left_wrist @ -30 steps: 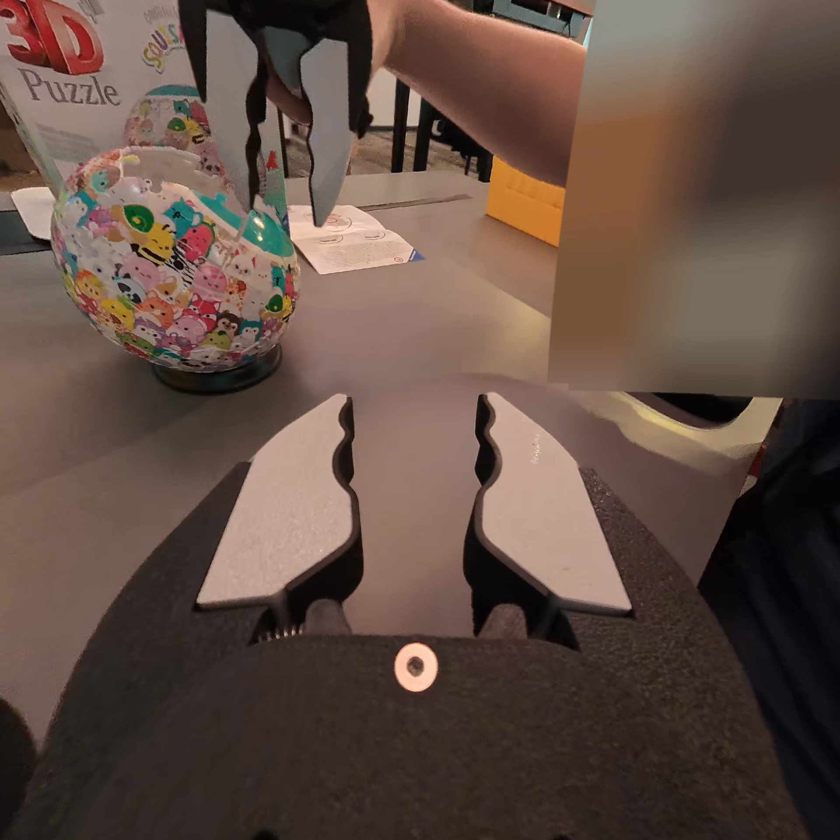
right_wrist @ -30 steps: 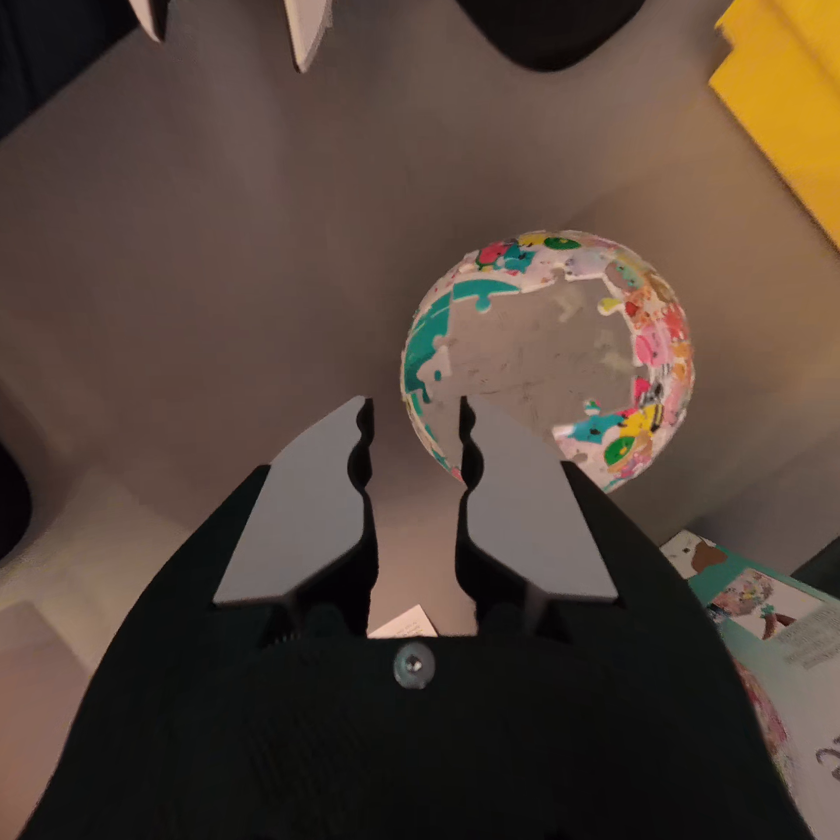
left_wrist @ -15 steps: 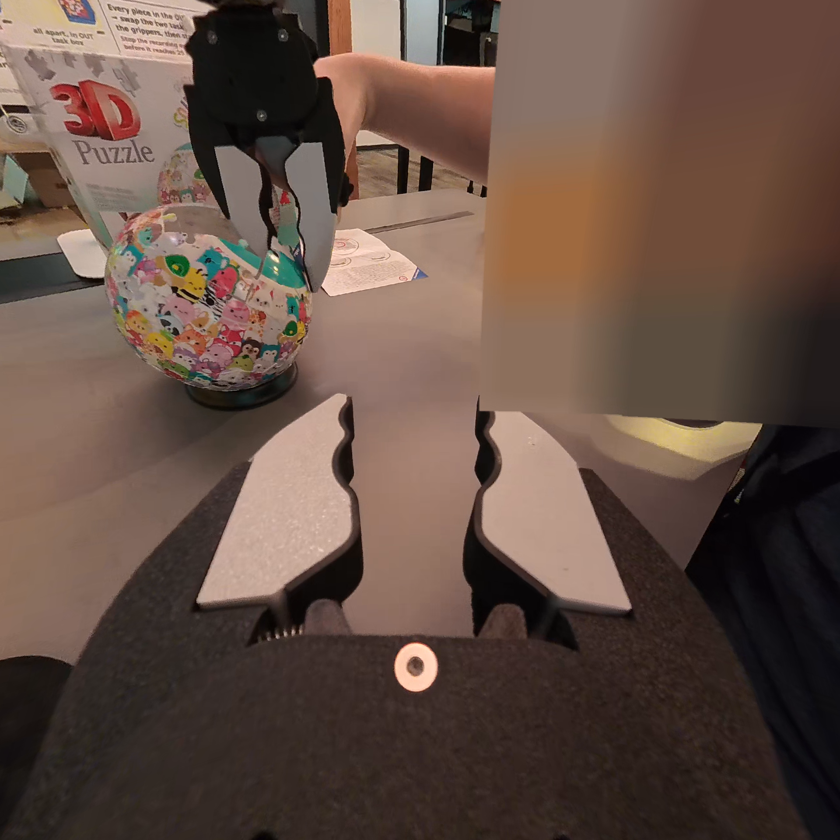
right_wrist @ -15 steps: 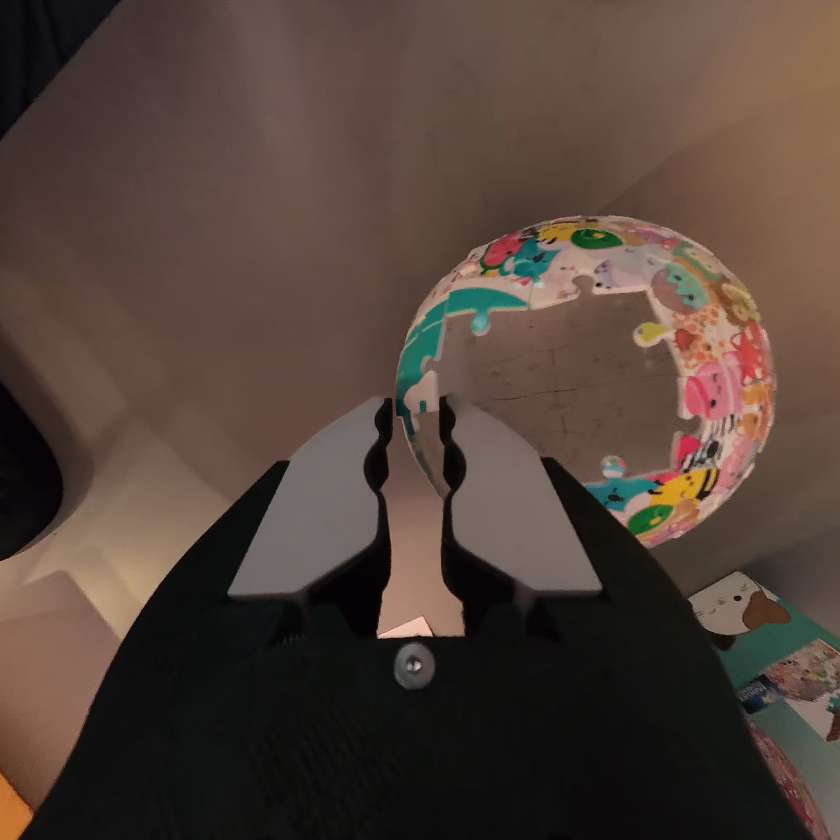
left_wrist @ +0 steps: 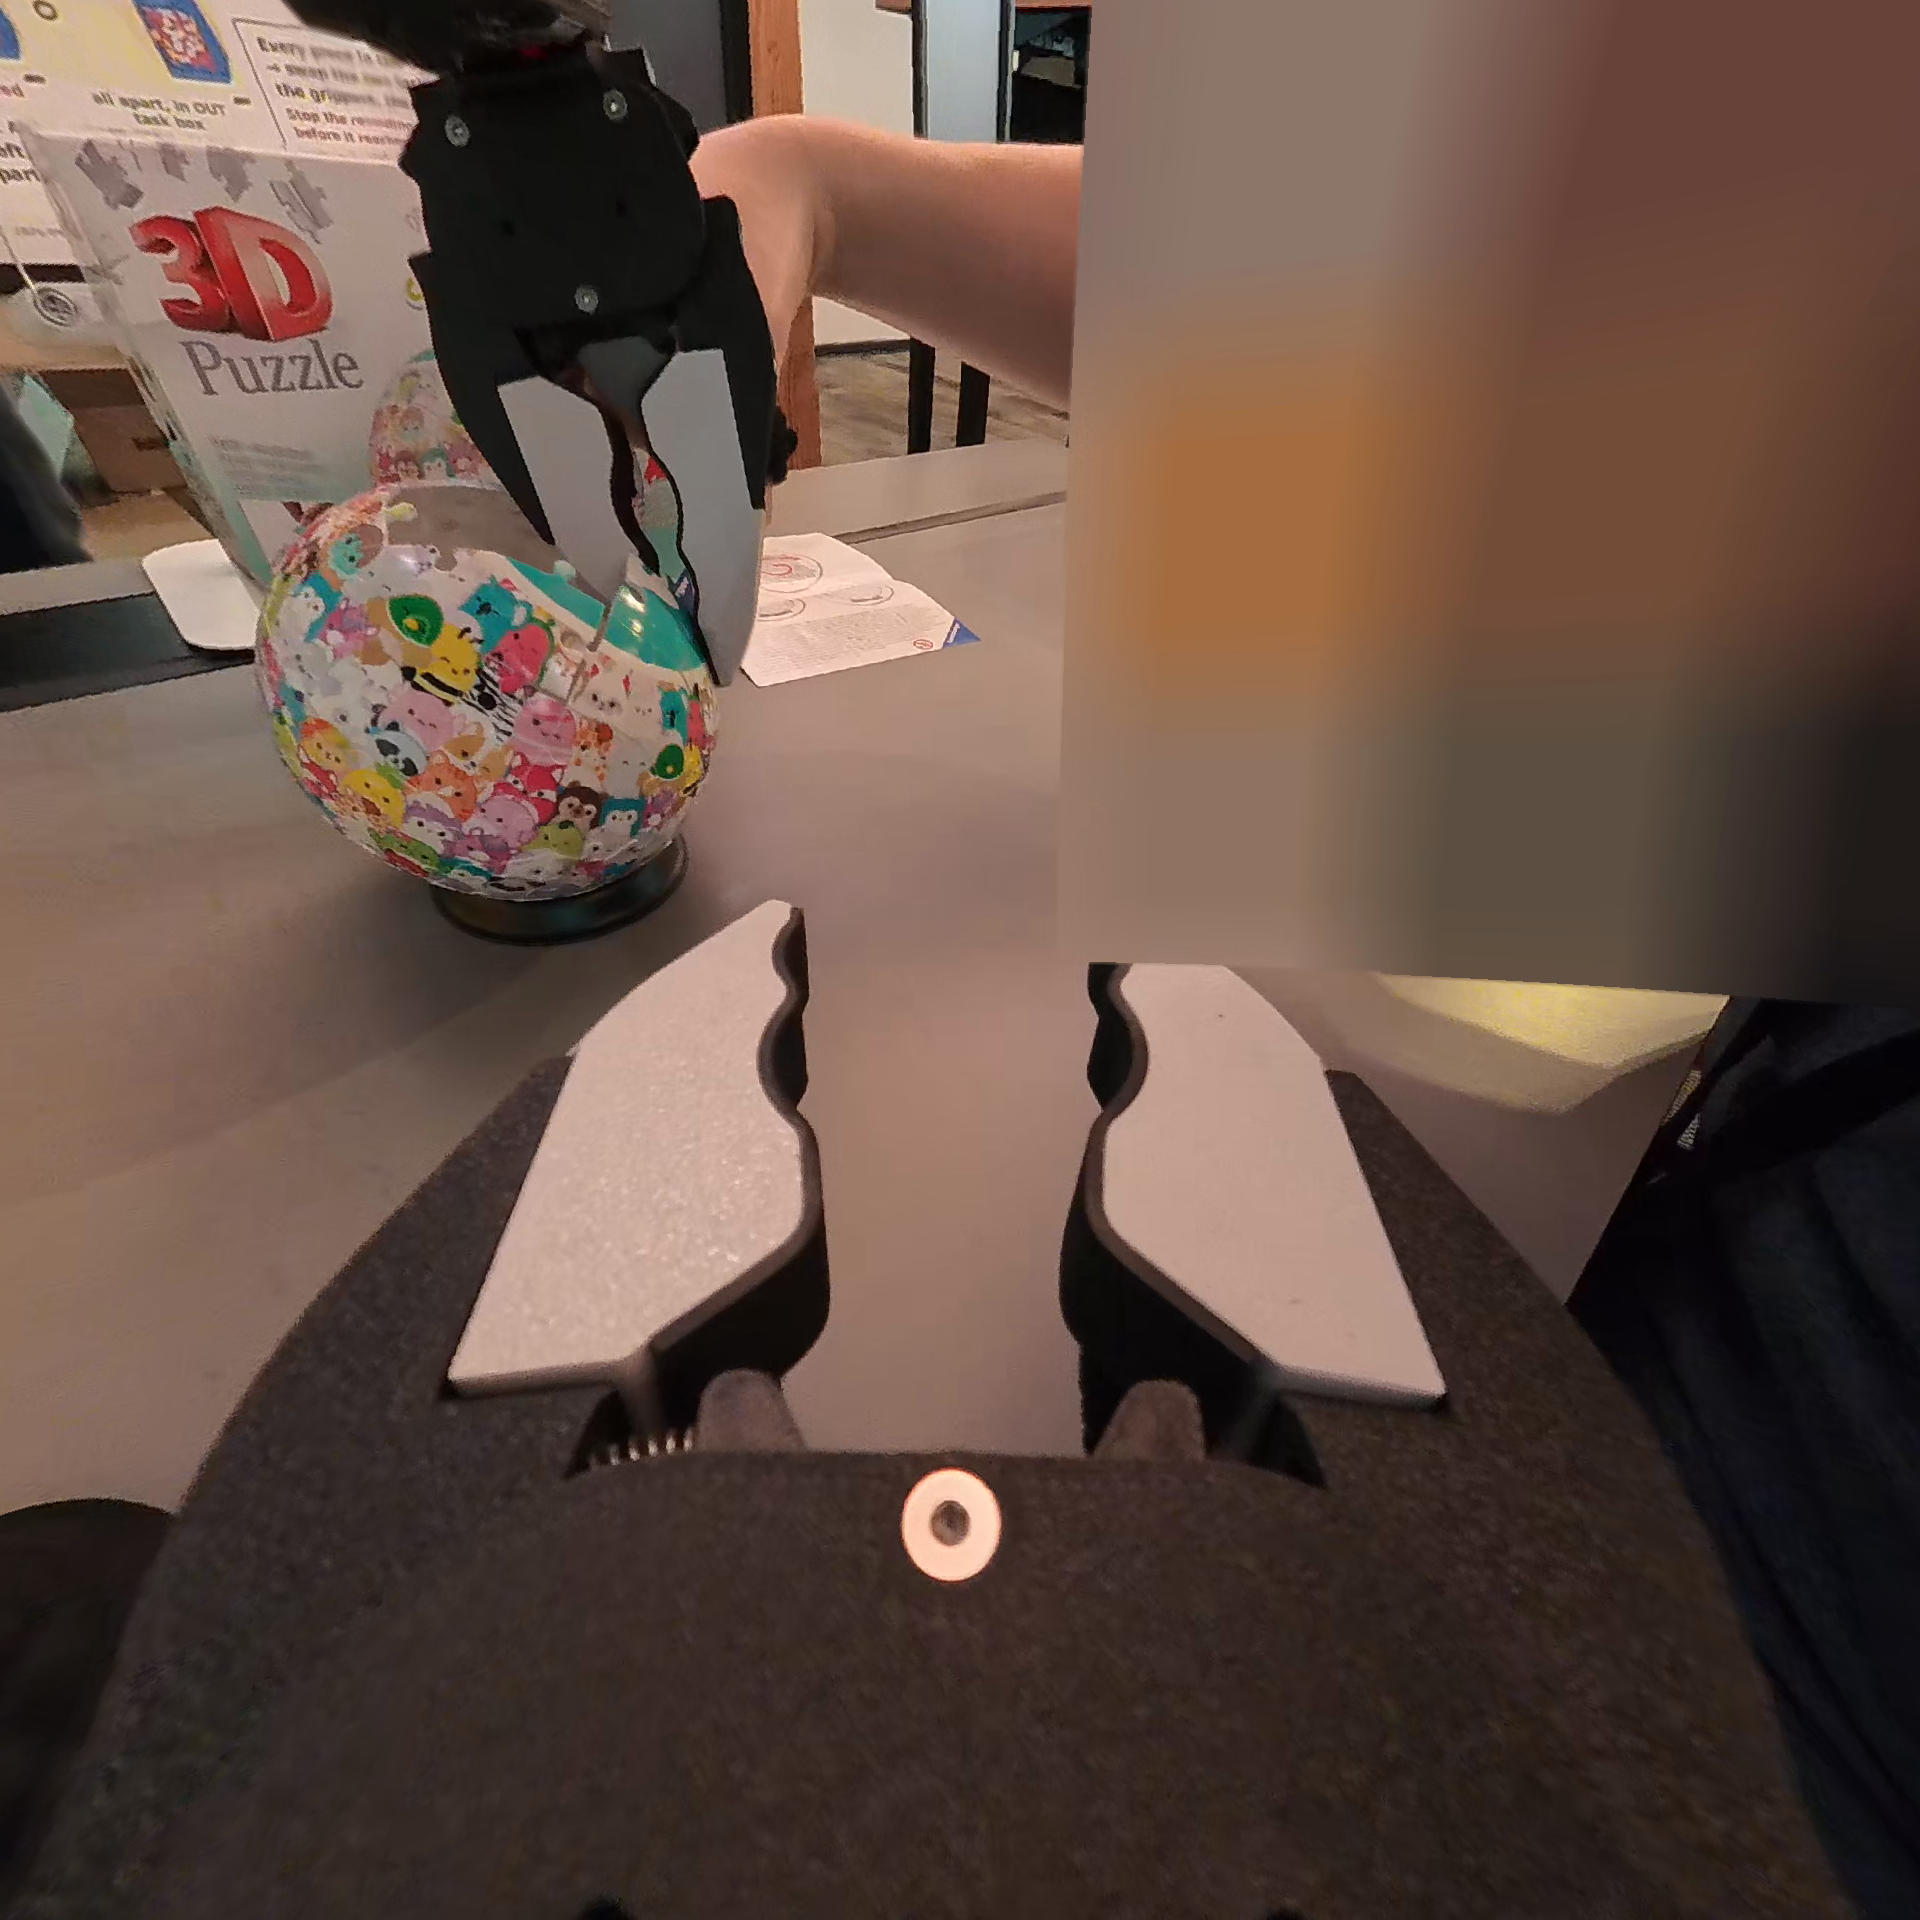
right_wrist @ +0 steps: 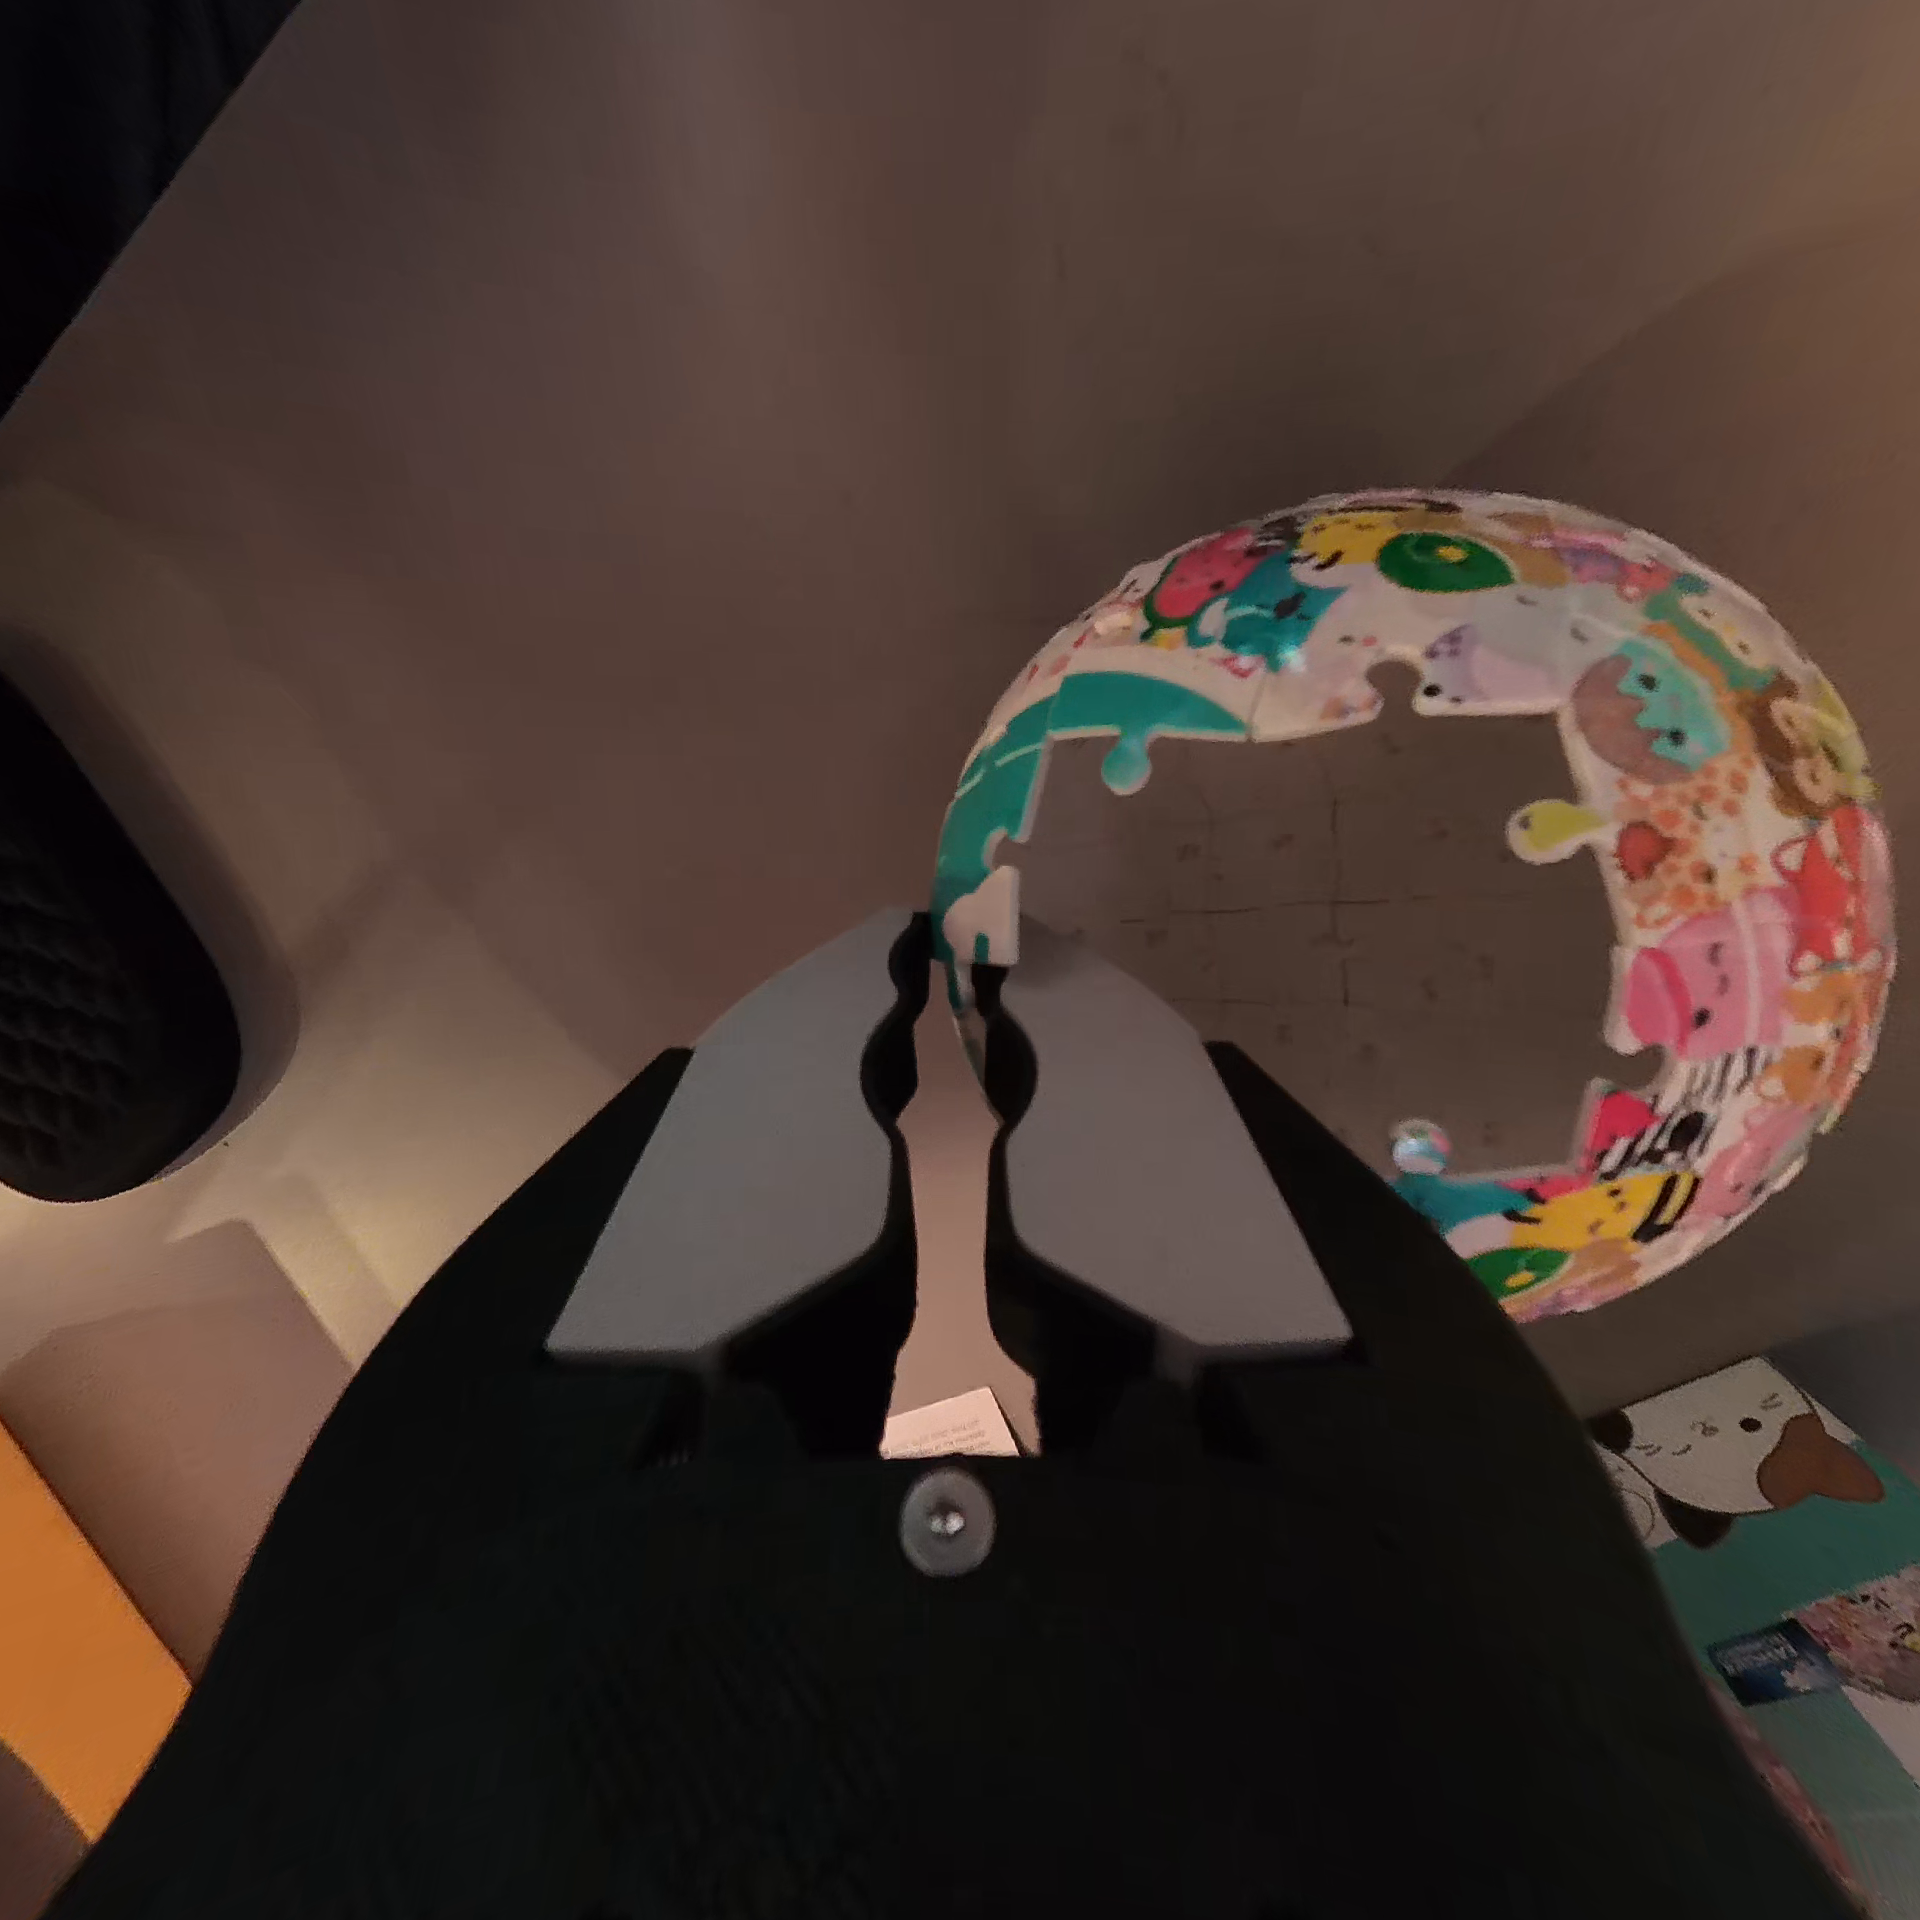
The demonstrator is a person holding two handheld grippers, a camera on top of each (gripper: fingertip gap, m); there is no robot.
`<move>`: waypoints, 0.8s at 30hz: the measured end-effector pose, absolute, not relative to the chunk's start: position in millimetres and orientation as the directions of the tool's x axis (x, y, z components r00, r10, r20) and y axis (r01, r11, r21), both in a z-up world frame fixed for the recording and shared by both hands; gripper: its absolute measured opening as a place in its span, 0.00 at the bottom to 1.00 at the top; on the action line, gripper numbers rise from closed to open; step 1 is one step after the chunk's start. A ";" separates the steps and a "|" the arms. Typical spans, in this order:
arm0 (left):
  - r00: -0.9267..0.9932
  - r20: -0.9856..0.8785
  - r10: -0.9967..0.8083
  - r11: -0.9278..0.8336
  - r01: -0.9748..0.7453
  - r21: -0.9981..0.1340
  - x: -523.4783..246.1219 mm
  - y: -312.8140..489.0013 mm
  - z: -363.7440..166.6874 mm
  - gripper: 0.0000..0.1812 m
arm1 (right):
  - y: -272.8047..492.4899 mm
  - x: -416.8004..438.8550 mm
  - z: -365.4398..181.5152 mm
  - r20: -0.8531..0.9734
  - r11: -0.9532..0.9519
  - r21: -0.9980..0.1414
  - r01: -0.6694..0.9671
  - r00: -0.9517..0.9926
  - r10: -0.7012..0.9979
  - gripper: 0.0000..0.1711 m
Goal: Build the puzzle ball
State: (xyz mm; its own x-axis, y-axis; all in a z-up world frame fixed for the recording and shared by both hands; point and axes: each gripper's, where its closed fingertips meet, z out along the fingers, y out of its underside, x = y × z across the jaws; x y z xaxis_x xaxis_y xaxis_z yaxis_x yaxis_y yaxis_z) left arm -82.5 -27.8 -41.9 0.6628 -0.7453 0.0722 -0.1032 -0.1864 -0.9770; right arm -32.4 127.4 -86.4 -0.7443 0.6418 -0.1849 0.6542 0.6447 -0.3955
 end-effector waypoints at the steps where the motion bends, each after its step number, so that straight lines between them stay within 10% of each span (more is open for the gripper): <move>1: 0.664 0.071 -0.744 -0.185 -0.103 -0.977 -83.0 -27.9 -41.3 0.28 | 127.2 -32.1 -87.3 -0.187 0.646 -0.393 0.654 -0.745 0.640 0.05; 24: 0.653 0.054 -0.756 -0.165 -0.111 -0.980 -78.3 -34.5 -36.3 0.29 | 119.9 -37.6 -79.0 -0.204 0.587 -0.454 0.670 -0.719 0.664 0.13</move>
